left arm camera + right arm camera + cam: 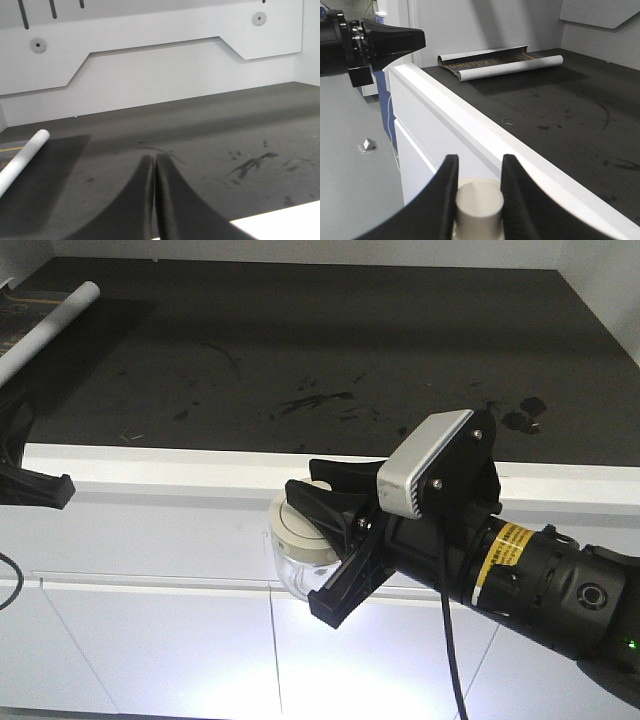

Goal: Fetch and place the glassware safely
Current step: 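Hold the jar in the right gripper while the base drives away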

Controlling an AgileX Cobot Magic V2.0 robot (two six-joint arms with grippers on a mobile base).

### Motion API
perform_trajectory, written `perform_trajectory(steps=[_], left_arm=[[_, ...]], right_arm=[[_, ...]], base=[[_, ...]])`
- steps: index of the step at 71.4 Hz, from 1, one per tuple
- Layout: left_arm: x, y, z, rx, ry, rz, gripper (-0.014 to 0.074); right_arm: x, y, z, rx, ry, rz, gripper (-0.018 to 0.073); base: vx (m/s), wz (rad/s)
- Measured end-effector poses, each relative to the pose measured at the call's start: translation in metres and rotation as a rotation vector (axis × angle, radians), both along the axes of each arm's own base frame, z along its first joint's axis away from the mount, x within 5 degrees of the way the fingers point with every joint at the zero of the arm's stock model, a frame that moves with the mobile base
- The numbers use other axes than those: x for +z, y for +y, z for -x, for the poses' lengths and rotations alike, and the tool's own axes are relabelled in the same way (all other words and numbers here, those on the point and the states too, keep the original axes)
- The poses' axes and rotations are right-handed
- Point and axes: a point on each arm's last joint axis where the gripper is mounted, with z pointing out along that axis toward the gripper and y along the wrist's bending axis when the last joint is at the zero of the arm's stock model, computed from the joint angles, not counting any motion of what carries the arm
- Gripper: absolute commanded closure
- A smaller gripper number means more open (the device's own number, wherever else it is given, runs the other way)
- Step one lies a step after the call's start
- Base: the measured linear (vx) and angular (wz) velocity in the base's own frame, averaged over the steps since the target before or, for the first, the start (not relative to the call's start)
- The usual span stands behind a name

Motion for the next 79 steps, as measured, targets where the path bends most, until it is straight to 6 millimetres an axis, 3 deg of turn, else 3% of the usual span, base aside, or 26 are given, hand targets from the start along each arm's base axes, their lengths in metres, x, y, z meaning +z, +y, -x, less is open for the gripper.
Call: perform_trajectory(steps=[36,79], left_arm=[[0.0,0.0,0.0,0.0,0.0,-0.001,0.0603],[0.0,0.0,0.0,0.0,0.0,-0.001,0.0603]], right_arm=[[-0.0006,-0.0002,-0.0002,-0.003,0.004,0.005,0.056],[-0.0006,-0.0002,-0.0002,-0.003,0.004,0.006,0.056]], base=[[-0.08,0.32],[-0.15,0.59]])
